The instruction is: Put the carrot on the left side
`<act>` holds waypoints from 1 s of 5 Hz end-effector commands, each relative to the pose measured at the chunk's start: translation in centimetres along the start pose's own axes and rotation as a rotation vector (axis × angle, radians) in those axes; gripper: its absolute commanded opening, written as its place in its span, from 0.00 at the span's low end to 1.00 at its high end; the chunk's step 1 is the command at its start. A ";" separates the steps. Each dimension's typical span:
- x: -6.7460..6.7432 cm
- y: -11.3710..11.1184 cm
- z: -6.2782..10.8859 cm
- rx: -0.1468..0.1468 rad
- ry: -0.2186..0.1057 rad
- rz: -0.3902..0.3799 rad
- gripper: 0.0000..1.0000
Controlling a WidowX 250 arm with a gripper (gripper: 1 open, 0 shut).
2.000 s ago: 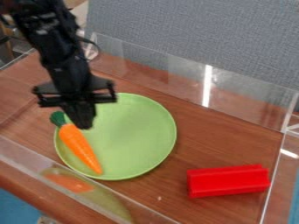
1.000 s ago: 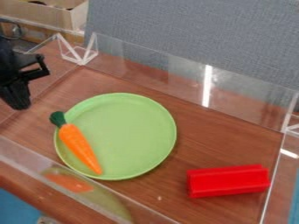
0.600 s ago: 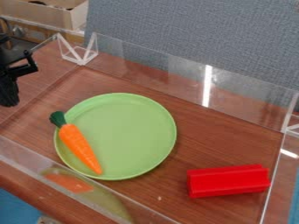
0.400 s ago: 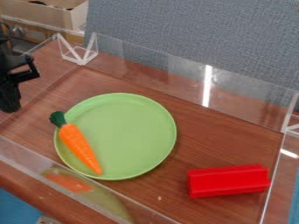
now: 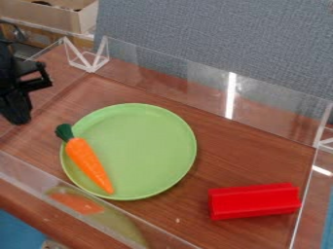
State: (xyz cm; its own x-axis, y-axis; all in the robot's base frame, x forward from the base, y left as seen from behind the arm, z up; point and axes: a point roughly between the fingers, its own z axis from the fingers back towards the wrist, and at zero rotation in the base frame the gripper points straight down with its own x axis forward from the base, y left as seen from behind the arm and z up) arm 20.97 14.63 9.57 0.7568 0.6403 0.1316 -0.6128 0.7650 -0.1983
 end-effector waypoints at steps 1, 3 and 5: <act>1.4 -0.3 0.3 -0.012 -0.018 -0.058 0.00; 1.0 1.5 -1.3 -0.013 -0.017 -0.044 0.00; 1.6 0.4 1.0 -0.044 -0.025 -0.104 0.00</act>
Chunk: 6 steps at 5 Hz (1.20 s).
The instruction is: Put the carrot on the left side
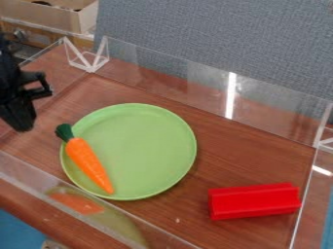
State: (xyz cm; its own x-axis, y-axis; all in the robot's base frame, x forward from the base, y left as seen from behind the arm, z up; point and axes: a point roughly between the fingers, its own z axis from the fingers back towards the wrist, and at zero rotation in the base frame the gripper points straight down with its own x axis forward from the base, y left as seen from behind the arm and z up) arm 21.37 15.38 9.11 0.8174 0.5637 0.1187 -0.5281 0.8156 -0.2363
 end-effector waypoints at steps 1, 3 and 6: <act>1.0 -0.9 2.3 -0.009 -0.052 -0.042 0.00; 1.6 -2.4 1.5 -0.001 -0.052 0.036 0.00; 2.7 -1.4 4.1 0.038 -0.071 0.030 1.00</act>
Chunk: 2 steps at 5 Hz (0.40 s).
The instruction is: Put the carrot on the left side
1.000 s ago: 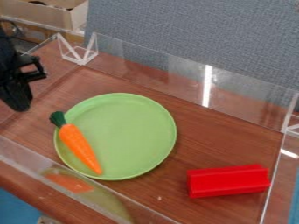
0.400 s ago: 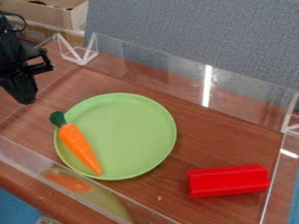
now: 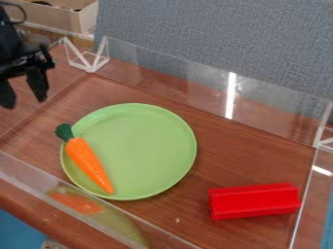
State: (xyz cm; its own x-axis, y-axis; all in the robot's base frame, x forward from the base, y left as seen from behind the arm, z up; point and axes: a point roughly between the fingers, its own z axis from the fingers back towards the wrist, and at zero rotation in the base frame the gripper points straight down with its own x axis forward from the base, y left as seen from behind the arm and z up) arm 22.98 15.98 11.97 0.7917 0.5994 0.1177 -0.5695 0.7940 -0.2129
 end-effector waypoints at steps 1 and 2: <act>0.9 -1.6 3.8 0.006 -0.086 -0.042 1.00; 0.7 -4.9 5.0 0.003 -0.096 -0.116 1.00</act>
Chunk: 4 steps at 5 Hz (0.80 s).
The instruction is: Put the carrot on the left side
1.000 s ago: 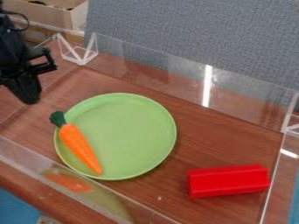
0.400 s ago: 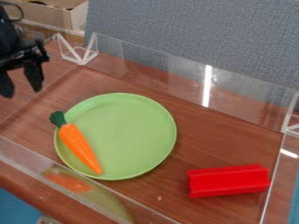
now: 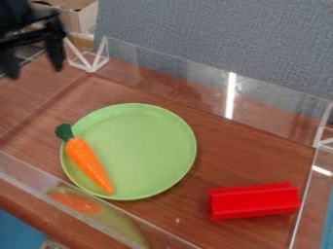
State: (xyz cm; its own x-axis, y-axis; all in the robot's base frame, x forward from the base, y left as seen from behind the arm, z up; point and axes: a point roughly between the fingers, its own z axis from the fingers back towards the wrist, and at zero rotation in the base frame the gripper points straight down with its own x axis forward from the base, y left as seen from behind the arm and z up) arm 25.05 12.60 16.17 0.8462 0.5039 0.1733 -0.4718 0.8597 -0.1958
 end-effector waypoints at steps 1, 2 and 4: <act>0.2 -3.9 1.7 -0.009 -0.073 -0.073 1.00; -0.3 -8.3 0.8 -0.040 -0.050 -0.154 1.00; -3.1 -17.3 -2.3 -0.024 -0.036 -0.279 1.00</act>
State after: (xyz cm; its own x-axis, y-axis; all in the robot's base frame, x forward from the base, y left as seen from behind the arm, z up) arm 30.58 -4.24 15.29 0.9489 0.2386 0.2064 -0.2118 0.9667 -0.1436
